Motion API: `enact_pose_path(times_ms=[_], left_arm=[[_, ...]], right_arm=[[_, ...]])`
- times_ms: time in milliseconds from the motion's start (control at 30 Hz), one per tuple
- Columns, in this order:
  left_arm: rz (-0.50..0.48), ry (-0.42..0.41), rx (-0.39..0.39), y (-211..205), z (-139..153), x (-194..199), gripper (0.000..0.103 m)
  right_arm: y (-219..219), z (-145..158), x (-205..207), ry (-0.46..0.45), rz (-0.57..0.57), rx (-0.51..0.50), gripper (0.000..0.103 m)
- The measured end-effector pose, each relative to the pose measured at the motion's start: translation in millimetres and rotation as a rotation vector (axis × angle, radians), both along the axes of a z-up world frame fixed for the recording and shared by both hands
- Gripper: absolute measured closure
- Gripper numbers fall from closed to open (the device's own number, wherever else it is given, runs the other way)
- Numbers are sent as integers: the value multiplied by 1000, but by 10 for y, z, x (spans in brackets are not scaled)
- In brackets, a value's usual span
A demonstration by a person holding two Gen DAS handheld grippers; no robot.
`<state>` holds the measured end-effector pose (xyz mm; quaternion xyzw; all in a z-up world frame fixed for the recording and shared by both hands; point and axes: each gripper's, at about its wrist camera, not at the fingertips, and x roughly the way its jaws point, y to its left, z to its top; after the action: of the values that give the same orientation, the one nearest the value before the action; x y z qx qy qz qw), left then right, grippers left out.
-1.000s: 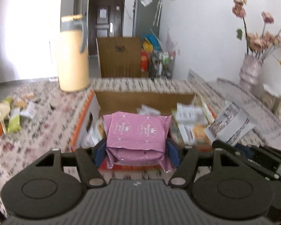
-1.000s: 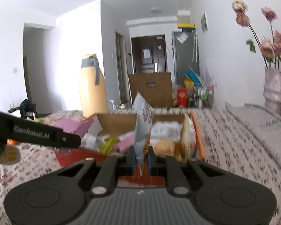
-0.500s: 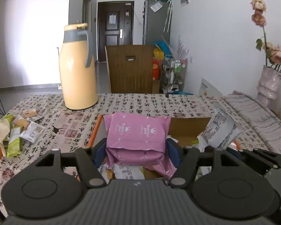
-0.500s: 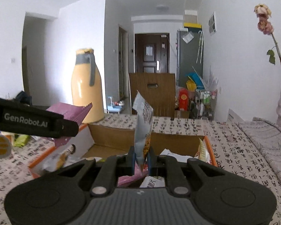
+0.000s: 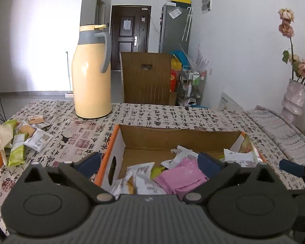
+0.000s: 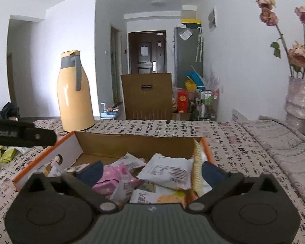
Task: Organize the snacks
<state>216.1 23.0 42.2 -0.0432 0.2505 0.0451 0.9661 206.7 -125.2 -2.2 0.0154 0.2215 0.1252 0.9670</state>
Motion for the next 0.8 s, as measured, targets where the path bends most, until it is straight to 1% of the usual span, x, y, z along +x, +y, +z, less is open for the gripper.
enact_pose_path(times_ms=[133, 333, 600, 800], left_arm=[[-6, -17, -8, 27, 37, -231, 0], [-40, -36, -7, 45, 44, -705, 0], [-78, -28, -22, 60, -121, -1372, 0], [-94, 19, -30, 74, -298, -1716, 0]], right_arm=[[-73, 45, -176, 6, 4, 13, 0], [-182, 120, -632, -6, 12, 12, 0], [-324, 99, -1323, 3, 33, 14, 0], [-402, -1, -1674, 48, 32, 11, 0]])
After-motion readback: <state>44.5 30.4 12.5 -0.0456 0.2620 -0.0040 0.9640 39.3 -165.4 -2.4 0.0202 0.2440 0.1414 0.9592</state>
